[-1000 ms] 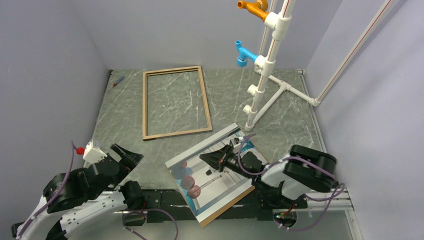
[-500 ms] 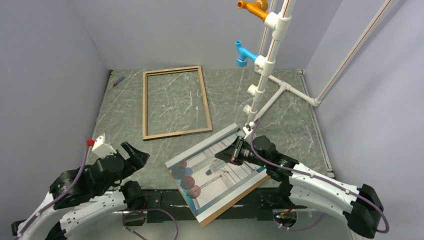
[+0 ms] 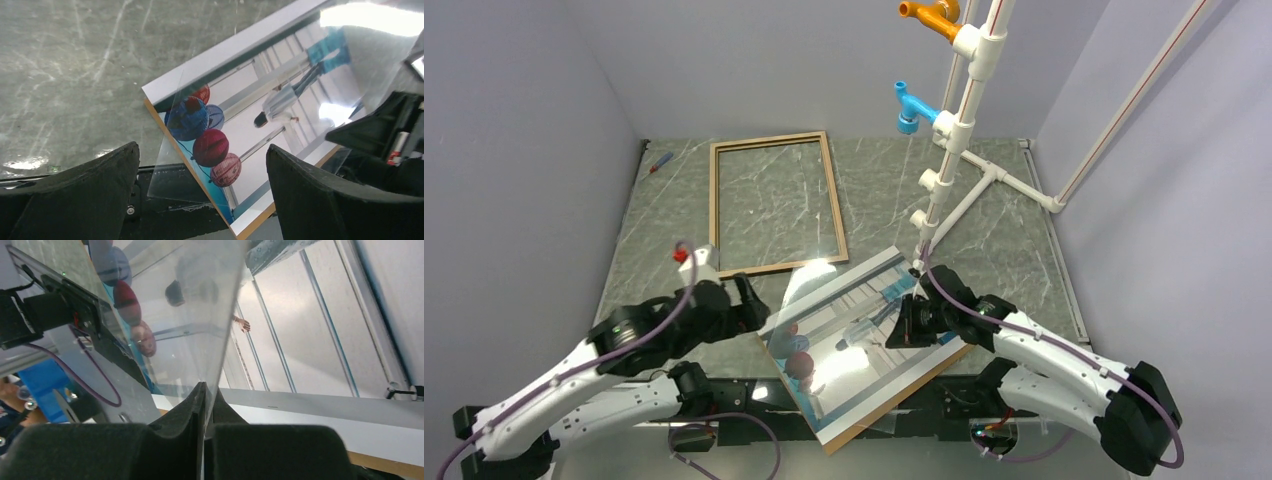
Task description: Put the photo into the frame
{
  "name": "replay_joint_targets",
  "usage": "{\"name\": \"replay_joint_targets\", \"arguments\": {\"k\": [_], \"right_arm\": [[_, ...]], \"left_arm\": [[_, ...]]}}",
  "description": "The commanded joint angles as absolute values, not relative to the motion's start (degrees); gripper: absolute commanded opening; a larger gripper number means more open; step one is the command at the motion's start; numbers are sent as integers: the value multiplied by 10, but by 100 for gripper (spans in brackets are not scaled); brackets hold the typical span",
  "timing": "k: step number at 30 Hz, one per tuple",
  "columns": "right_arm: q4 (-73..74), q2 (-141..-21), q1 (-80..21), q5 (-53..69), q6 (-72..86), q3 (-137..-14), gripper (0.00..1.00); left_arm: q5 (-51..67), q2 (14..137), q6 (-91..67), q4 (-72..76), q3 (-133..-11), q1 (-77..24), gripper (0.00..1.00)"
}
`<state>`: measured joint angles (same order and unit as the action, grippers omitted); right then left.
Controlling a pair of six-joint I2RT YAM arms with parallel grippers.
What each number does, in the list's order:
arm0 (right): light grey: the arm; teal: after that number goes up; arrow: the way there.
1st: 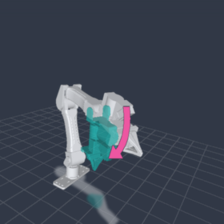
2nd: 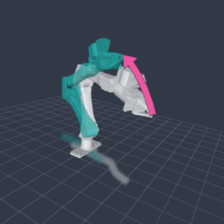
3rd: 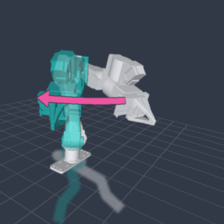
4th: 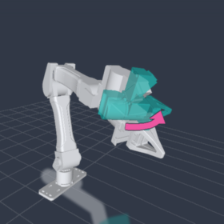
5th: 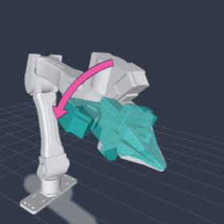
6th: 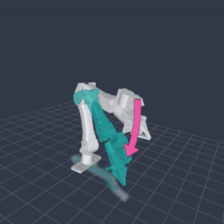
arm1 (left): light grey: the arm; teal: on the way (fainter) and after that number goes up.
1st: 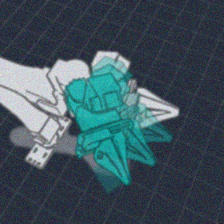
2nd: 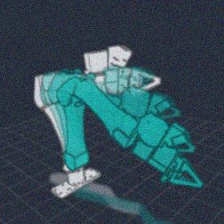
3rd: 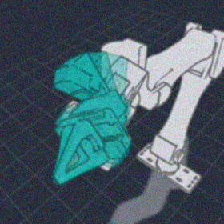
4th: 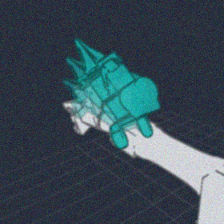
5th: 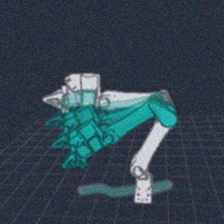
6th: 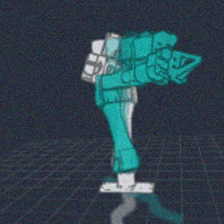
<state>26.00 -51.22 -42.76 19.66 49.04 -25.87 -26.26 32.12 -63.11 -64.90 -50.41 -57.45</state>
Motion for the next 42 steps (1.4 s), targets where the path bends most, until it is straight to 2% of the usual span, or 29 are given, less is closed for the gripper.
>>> {"name": "replay_joint_targets", "arguments": {"k": [1, 5, 9, 11, 15, 17, 21, 26, 34, 42], "right_arm": [[335, -532, -417, 185, 402, -315, 7], [336, -525, -410, 159, 400, -321, 14], [292, -491, -405, 175, 441, -302, 36], [265, -462, -406, 181, 472, -286, 43], [200, -381, -405, 183, 556, -236, 62], [154, -333, -405, 182, 595, -203, 67], [105, -294, -405, 155, 646, -163, 68], [62, -306, -405, 138, 661, -142, 68], [-22, -313, -405, 123, 676, -113, 67], [-105, -370, -406, 166, 676, -96, 67]], "left_arm": [[-195, 390, -591, -568, -495, -575, 99], [-158, 438, -588, -518, -478, -574, 100], [-128, 468, -595, -479, -454, -558, 100], [-108, 473, -593, -460, -436, -540, 99], [-71, 460, -589, -416, -384, -500, 99], [-60, 449, -591, -394, -352, -482, 99], [-45, 434, -600, -349, -286, -462, 99], [-40, 434, -616, -311, -236, -461, 99], [-25, 437, -625, -273, -199, -460, 98], [-17, 443, -625, -256, -186, -461, 97]]}}
